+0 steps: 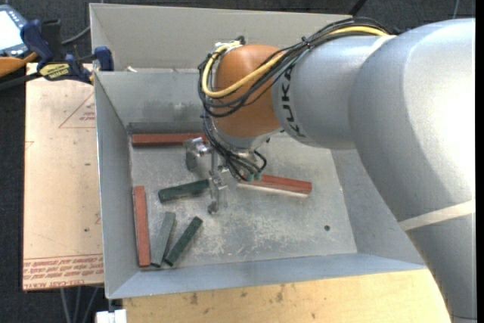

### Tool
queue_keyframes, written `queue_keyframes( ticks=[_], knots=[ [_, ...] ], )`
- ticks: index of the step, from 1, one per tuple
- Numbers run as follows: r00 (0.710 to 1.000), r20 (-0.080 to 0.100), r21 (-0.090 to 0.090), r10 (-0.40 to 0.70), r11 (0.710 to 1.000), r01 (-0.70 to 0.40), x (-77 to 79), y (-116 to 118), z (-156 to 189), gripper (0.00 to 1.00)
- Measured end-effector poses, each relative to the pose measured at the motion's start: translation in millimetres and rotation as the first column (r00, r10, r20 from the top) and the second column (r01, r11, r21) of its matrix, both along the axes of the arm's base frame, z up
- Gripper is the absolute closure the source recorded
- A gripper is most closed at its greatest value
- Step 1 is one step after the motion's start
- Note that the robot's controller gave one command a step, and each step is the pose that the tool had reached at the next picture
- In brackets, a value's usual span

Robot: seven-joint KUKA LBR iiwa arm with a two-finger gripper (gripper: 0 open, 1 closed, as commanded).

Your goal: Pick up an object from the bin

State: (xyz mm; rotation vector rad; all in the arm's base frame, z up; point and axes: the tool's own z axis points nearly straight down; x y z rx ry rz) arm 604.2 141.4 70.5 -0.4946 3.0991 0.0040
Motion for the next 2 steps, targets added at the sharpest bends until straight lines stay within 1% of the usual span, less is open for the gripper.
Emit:
queue_keyframes(
  ticks=[1, 2],
  knots=[
    [0.928, 0.007, -0.003, 0.373, 0.928, -0.373, 8.0, 12.2, 72.8, 0.00],
    [0.993, -0.005, -0.001, 0.120, 0.993, -0.120, 18.4, 34.4, -2.7, 0.00]
  ],
)
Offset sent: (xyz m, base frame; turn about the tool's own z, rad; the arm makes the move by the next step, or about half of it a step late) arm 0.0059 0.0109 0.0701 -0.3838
